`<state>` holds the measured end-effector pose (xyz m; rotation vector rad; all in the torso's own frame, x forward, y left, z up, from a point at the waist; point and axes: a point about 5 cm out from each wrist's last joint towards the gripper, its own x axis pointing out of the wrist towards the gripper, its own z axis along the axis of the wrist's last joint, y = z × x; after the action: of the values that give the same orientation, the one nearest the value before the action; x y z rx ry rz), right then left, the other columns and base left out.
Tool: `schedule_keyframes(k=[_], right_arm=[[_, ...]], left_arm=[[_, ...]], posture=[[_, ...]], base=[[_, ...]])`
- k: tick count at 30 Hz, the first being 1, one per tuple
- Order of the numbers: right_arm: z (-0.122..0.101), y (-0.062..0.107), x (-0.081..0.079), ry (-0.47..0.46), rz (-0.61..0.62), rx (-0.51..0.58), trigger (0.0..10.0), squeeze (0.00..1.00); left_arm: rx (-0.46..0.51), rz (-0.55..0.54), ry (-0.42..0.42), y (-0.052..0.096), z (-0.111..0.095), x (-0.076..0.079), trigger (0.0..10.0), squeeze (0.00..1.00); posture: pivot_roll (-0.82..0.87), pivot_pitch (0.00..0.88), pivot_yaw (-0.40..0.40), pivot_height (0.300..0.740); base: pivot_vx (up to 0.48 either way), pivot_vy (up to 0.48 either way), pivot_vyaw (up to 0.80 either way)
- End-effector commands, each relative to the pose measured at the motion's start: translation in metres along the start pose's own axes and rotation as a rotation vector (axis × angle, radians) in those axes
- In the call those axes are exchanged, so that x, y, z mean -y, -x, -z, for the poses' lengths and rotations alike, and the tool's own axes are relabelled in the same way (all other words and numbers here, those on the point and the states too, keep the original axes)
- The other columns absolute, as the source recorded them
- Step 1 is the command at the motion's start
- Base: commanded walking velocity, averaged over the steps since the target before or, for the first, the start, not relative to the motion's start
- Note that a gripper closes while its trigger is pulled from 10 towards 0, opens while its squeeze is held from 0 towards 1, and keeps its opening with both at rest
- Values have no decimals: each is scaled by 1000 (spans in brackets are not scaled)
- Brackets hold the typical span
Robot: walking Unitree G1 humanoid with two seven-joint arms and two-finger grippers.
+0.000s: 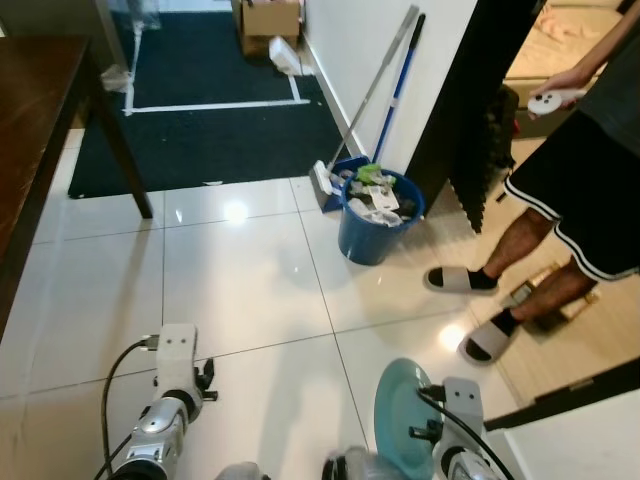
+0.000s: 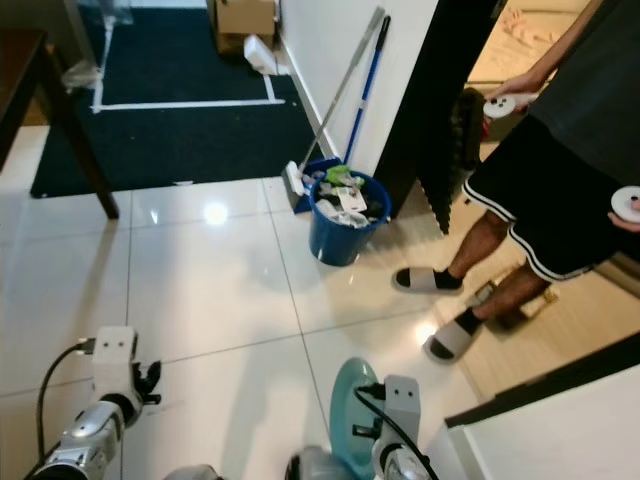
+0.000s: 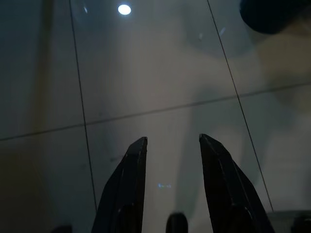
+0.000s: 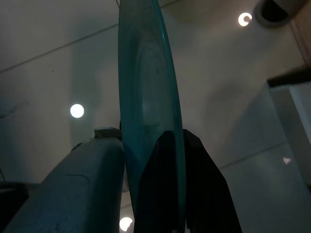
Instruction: Setting the table
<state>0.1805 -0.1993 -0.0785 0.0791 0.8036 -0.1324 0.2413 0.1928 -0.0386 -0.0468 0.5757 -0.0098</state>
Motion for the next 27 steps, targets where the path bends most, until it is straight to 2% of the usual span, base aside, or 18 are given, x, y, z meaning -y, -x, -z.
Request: schedule_keyframes(k=[1, 27], right_arm=[[2, 1, 2, -11, 10, -11, 10000, 0], [6, 2, 3, -9, 15, -16, 10000, 0]], left_arm=[[-28, 9, 13, 2, 8, 5, 10000, 0], [-32, 9, 17, 1, 8, 6, 10000, 0]], posture=[[71, 50, 19, 740], [62, 56, 23, 740]], base=[[304, 0, 0], [304, 0, 0]])
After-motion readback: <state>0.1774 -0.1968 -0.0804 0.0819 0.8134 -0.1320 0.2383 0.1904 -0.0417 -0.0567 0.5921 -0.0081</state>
